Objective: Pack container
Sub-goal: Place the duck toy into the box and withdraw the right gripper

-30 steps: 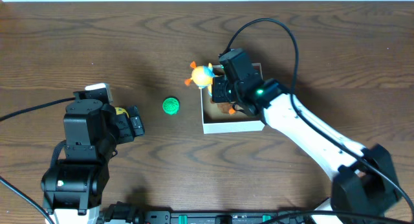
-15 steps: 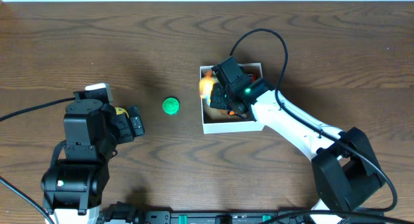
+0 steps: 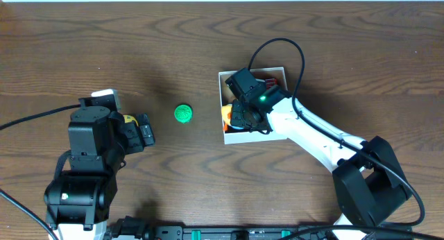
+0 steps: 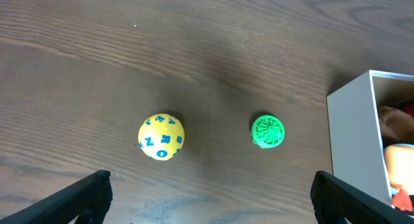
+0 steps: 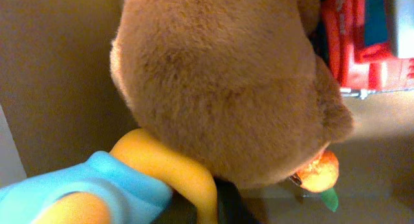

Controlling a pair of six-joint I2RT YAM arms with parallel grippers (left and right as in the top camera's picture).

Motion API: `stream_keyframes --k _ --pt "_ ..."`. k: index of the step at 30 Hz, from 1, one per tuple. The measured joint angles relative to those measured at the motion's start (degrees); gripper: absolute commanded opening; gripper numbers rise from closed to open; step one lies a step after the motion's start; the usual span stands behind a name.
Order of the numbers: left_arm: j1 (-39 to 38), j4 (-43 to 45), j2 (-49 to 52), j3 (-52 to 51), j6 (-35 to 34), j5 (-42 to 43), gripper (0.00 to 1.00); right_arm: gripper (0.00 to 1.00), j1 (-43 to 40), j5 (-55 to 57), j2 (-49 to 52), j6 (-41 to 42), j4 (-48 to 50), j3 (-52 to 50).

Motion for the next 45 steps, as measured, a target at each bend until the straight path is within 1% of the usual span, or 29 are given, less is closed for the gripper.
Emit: stream_keyframes --k 2,3,4,5,10,17,24,28,38,41,43,45 --pt "0.00 -0.02 0.00 0.00 0.00 0.00 0.98 0.62 -0.37 0.46 0.15 -0.87 0.55 -0.04" --pt "0.00 0.00 0.00 0.00 0.00 -0.02 0.98 0.74 -0.52 0.74 0.22 -1.29 1.03 -0.07" --pt "0.00 0.00 0.00 0.00 0.00 0.00 0.98 0.88 -0.79 0.98 0.44 -2.05 1.73 -0.13" --pt "0.00 0.00 0.00 0.00 0.00 -0.02 0.98 0.99 -0.98 1.16 0.59 -2.80 2.27 -0.13" --pt "0.00 0.00 0.00 0.00 0.00 -0.02 0.98 0.99 -1.16 1.36 1.05 -5.11 4.48 -0.11" --pt "0.00 0.00 0.00 0.00 0.00 0.00 0.98 0.99 -1.11 2.62 0.50 -8.00 0.96 2.38" --pt "0.00 0.00 0.00 0.00 0.00 -0.02 0.98 0.99 -1.11 4.57 -6.23 -13.46 0.20 7.52" --pt "0.00 0.00 0.00 0.00 0.00 -0.02 0.98 0.99 -1.11 4.90 -10.25 -16.00 0.48 8.57" --pt "0.00 0.00 0.00 0.00 0.00 -0.02 0.98 0.99 -1.70 5.33 -10.78 -23.50 -1.79 8.61" --pt "0.00 0.00 0.00 0.00 0.00 0.00 0.98 0.99 -5.33 6.27 -12.22 -23.87 -4.15 8.61" --pt "0.00 -0.02 0.00 0.00 0.00 0.00 0.98 0.99 -10.21 6.86 -14.43 -23.37 -6.38 8.59" --pt "0.00 0.00 0.00 0.00 0.00 -0.02 0.98 0.99 -17.49 7.08 -17.49 -22.58 -8.83 8.61"
